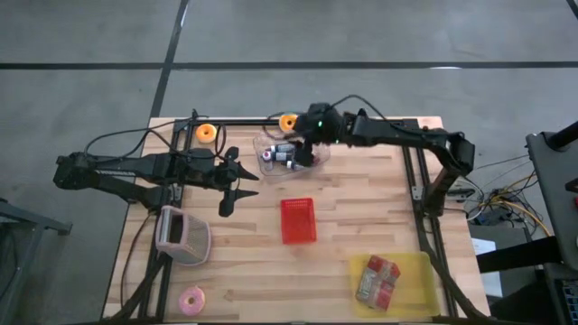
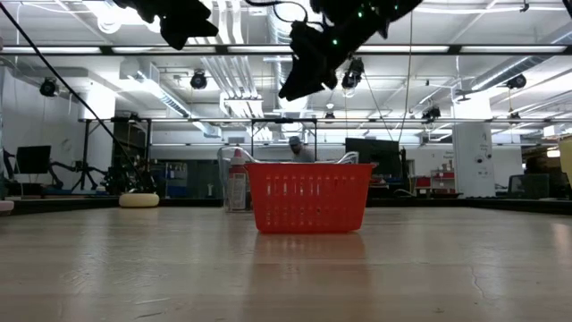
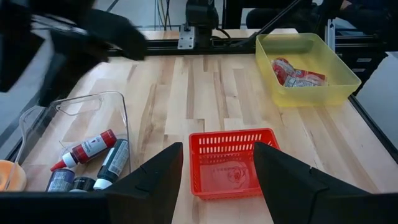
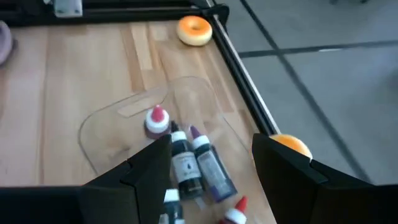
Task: Pick & Place Food Item
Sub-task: Put the green donut into the red bin
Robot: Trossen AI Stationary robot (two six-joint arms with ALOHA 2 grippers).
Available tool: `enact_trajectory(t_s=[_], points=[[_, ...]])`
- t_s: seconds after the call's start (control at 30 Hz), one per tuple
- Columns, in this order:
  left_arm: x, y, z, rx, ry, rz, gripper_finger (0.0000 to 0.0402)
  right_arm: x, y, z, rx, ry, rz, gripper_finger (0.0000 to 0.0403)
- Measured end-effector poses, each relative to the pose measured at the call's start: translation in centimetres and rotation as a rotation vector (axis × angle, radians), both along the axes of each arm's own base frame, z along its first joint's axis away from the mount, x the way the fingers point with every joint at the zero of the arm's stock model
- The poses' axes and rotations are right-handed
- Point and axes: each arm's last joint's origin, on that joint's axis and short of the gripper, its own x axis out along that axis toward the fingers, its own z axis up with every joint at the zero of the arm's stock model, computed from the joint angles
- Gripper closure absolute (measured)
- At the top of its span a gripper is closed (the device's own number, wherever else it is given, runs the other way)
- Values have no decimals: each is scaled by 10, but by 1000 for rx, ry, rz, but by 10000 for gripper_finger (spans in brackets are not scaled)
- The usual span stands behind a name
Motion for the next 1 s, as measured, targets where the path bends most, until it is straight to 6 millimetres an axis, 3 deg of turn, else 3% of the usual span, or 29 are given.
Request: enact_trajectory(t_s=[0.33, 0.5, 0.63, 0.8, 1.0], points=[[0, 0, 0, 0, 0, 0, 200, -32, -73, -6, -81, -23, 36, 184], [0, 0, 0, 0, 0, 1, 200, -54, -109, -3, -25, -172, 125, 184], [0, 0, 0, 0, -1, 1, 200, -63, -130, -6, -86, -229, 112, 184], [0, 0, 0, 0, 0, 1, 200, -56, -153, -30, -125, -348, 202, 184], [0, 0, 0, 1, 0, 2, 200, -45, -186, -70, -136, -413, 158, 184]])
